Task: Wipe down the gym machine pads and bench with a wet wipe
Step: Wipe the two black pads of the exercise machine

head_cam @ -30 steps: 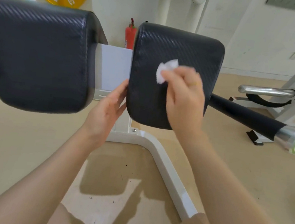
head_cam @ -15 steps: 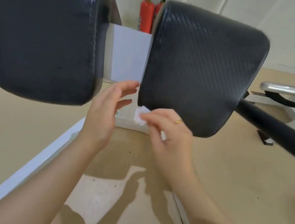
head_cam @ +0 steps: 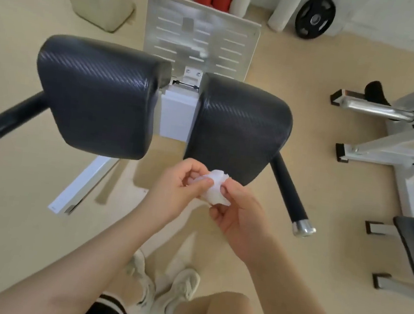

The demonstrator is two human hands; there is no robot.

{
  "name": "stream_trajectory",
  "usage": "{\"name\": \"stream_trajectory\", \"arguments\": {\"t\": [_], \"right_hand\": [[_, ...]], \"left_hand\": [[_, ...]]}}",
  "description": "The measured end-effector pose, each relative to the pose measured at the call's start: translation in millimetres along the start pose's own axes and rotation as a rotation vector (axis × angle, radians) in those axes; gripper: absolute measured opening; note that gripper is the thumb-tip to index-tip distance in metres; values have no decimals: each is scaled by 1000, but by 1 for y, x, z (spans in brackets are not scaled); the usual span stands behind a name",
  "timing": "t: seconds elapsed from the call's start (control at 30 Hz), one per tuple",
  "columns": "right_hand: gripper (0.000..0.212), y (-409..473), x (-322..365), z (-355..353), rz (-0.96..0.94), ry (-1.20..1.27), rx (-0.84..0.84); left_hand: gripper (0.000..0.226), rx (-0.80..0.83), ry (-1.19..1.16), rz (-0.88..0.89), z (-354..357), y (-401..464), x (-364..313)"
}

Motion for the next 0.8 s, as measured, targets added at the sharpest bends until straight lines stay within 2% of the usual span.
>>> {"name": "stream_trajectory", "arguments": {"t": [0.1,0.2,0.33,0.47,0.63,0.7,0.8], "right_hand": [[26,-13,17,7,48,26,-44],[31,-19,34,17,68,23,-3],[22,-22,47,15,65,58,25],[13,-26,60,-13,35,211,-49],[12,-21,86,-68,35,339,-160],[10,-13,101,-99,40,258,-202],[23,3,134,-146,-1,-193,-238]], "left_hand": [[14,72,1,-29,-1,-2,-26],[15,159,20,-9,0,-3,-45],[14,237,49,7,2,3,-56],[12,167,63,-61,3,19,-57],[14,114,81,-96,51,37,-62],[15,35,73,-126,73,49,-60],[10,-66,80,-168,106,65,-66]]}}
Point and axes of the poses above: each hand's wrist, its own y-axis towards the middle knuckle, its own z-axis out of the palm, x = y × z, the point moved 9 cm from there along y, towards the middle knuckle, and after that the axes turned 5 degrees about y, right-handed, at the moved point
